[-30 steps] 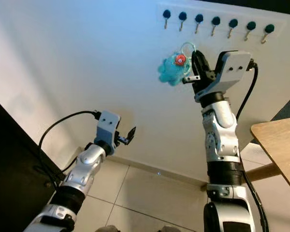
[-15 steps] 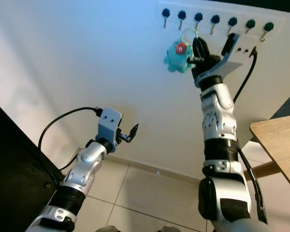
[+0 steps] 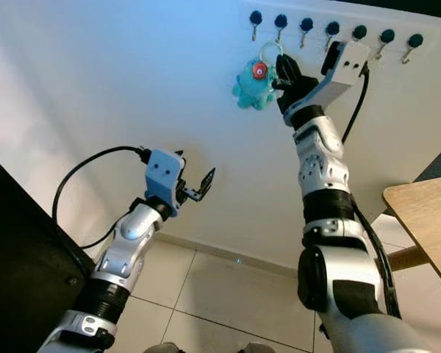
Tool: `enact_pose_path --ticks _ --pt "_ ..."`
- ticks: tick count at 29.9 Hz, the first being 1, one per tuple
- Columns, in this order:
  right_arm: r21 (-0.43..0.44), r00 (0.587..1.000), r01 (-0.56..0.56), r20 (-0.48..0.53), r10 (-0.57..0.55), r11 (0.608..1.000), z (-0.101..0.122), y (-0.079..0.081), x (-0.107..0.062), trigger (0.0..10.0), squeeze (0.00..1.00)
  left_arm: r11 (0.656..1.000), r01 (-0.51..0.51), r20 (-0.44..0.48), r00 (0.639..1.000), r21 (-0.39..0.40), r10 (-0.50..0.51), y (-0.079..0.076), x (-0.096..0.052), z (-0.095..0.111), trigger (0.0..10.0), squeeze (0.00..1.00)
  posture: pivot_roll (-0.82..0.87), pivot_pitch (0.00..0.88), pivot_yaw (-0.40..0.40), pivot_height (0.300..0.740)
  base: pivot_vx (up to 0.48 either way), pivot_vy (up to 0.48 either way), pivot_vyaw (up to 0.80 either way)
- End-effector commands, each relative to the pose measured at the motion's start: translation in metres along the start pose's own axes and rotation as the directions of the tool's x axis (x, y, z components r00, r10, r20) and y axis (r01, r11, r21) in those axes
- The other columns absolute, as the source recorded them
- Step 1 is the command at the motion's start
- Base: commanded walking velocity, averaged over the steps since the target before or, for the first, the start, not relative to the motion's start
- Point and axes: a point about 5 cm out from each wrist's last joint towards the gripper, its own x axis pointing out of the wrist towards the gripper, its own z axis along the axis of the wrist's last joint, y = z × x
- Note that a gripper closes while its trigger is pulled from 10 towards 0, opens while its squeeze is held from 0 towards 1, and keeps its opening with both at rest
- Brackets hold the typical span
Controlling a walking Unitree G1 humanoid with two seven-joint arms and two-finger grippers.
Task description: Hang keys on a hook
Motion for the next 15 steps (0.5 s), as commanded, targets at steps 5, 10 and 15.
enact_pose_path --ticks 5,10,15 --pt "-0.03 0.999 0.011 0.047 -0.01 0.999 0.007 -0.005 0.001 10.0 0.0 0.997 0.034 0.094 0.995 -0.068 -0.028 -0.006 -0.001 0.012 10.0 0.0 0.07 0.062 -0.047 0.74 0.0 0.0 0.0" --pt "-0.025 0.995 0.025 0.095 -0.023 0.999 0.012 -0.008 0.0 10.0 0.0 0.983 0.066 0.182 0.983 -0.17 -0.034 -0.009 0.0 0.025 10.0 0.0 0.07 0.062 -0.041 0.74 0.0 0.0 0.0" --pt "-0.028 0.99 0.039 0.14 -0.034 0.999 0.019 -0.012 0.0 10.0 0.0 0.971 0.138 0.273 0.958 -0.196 -0.081 -0.014 0.001 0.043 10.0 0.0 0.06 0.063 -0.04 0.74 0.0 0.0 0.0"
